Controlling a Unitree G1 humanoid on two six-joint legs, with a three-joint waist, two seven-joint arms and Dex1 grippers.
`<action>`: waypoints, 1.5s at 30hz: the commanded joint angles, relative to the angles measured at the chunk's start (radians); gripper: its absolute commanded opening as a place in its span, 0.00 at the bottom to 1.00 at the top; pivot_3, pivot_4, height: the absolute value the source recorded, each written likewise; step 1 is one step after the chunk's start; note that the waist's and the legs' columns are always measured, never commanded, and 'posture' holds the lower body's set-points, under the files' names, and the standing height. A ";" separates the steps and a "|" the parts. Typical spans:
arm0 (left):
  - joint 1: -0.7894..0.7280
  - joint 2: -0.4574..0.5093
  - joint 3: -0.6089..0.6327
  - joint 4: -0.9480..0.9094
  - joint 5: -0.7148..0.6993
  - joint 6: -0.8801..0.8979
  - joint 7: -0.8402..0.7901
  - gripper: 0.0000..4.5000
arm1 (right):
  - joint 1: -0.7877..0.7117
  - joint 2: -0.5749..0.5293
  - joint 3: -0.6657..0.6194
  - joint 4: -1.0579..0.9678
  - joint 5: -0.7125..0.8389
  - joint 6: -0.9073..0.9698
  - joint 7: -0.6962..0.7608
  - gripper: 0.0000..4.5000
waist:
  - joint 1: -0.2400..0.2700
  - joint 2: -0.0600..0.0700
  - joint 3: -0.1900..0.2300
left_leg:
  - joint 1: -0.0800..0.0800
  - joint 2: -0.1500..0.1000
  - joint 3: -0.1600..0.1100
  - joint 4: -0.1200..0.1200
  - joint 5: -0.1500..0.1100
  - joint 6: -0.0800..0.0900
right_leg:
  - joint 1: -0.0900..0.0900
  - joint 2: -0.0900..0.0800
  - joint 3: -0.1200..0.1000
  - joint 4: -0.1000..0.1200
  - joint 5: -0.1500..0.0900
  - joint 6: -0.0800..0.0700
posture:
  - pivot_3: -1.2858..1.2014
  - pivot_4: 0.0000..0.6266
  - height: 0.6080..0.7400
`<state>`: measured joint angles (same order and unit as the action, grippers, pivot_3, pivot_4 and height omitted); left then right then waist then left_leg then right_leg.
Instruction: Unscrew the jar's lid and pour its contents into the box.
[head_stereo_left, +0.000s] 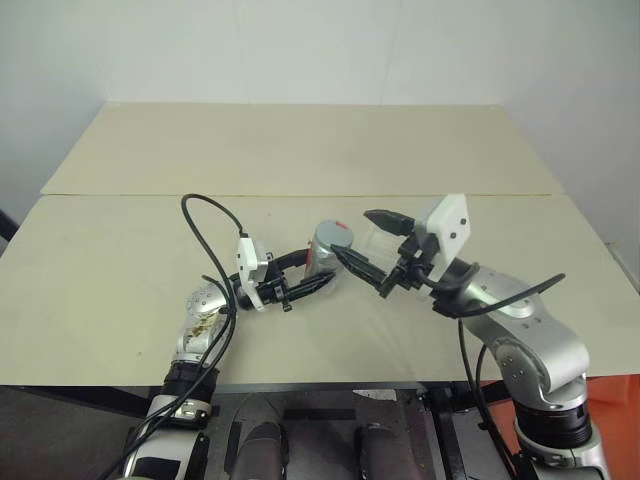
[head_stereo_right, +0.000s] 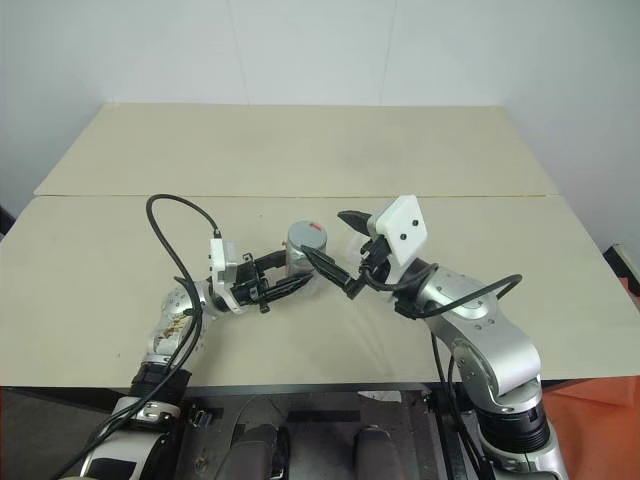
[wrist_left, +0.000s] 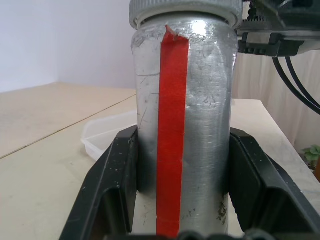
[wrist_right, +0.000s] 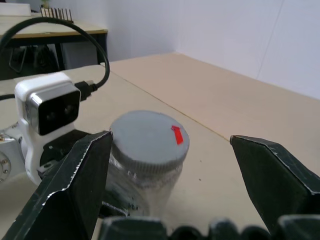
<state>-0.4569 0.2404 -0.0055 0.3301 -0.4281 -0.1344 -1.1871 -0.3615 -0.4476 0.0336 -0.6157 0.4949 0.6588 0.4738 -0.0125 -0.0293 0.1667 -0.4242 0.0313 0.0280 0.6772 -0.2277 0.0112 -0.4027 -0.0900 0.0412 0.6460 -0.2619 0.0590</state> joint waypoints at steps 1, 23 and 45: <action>-0.020 -0.001 0.015 -0.029 -0.018 -0.020 0.002 0.48 | 0.017 -0.021 -0.041 -0.043 0.018 -0.001 0.003 0.97 | 0.000 0.000 0.000 | 0.000 0.000 0.000 0.000 0.000 0.000 | 0.000 0.000 0.000 0.000 0.000 0.000 | 0.52 0.24 1.00; -0.006 -0.006 -0.012 -0.040 0.003 -0.020 -0.004 0.48 | -0.012 0.030 0.044 0.015 -0.109 -0.029 -0.042 0.97 | 0.001 0.000 0.000 | 0.000 0.000 0.000 0.000 0.000 0.000 | 0.000 0.000 0.000 0.000 0.000 0.000 | 0.52 0.24 1.00; -0.018 0.045 -0.032 -0.111 -0.058 0.185 -0.043 0.47 | 0.017 -0.122 -0.087 -0.124 0.092 0.054 0.099 1.00 | -0.001 0.000 0.000 | 0.000 0.000 -0.001 0.000 0.000 0.000 | 0.001 0.000 0.000 0.000 0.000 0.000 | 0.52 0.24 1.00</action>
<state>-0.4590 0.2826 -0.0335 0.2623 -0.4673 0.0368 -1.2159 -0.3377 -0.5693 -0.0408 -0.7068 0.5584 0.7037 0.5690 -0.0133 -0.0293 0.1667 -0.4237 0.0316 0.0269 0.6772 -0.2278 0.0113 -0.4019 -0.0898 0.0412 0.6459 -0.2620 0.0591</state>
